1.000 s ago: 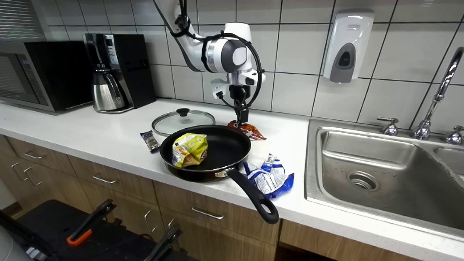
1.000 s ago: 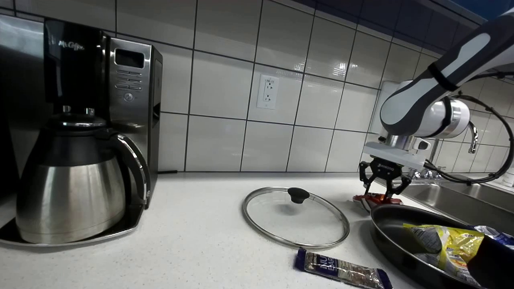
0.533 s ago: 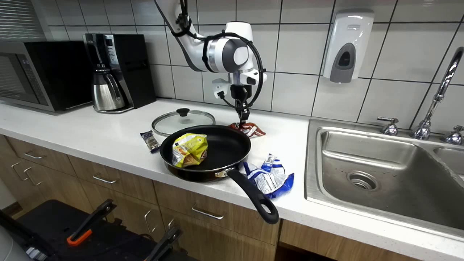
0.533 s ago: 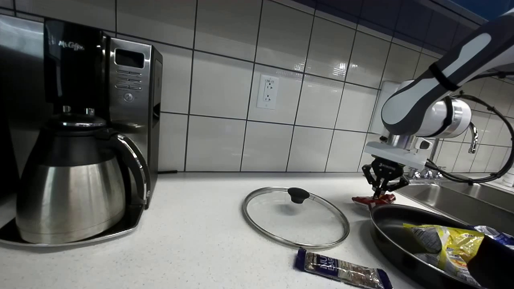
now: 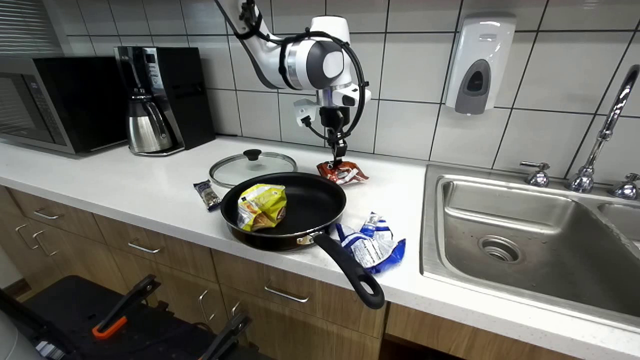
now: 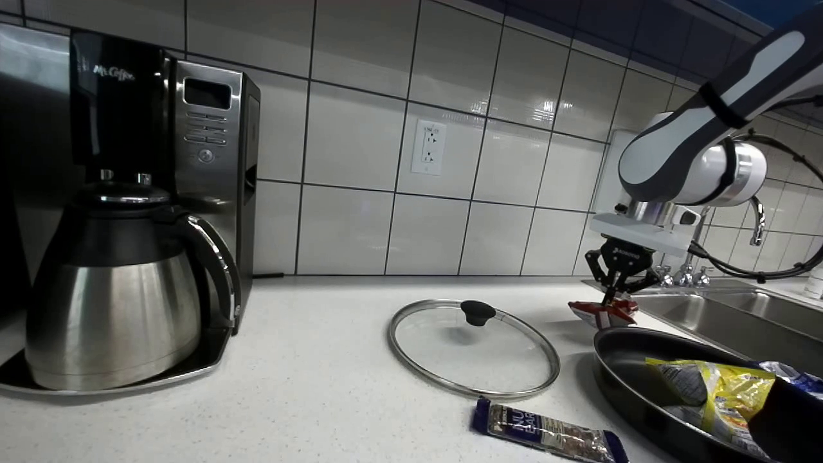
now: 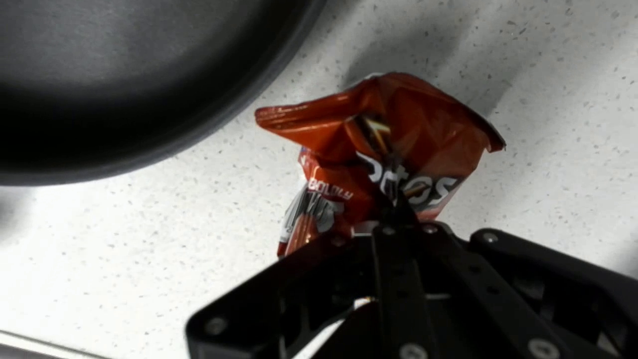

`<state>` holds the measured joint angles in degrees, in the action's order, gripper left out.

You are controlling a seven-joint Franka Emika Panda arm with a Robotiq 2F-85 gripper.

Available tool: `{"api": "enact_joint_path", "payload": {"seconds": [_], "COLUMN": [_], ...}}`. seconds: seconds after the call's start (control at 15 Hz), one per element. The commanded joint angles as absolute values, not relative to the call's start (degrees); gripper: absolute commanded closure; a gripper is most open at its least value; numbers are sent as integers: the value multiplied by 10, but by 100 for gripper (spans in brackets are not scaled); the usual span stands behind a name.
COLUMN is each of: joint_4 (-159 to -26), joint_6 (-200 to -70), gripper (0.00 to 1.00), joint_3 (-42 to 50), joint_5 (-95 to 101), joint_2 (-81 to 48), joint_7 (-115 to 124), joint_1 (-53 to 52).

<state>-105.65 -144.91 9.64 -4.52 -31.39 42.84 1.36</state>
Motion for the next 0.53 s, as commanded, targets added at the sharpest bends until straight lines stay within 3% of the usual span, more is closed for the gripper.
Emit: {"api": "enact_joint_path", "payload": {"seconds": [0.0, 0.47], "joint_4": [-1105, -1199], "joint_6": [-1449, -1449], "gripper": [100, 100], "joint_3": [111, 115], "joint_5": [-37, 11], "joint_2": [-253, -140], "joint_7": [440, 478], "joint_1": [-7, -48]}}
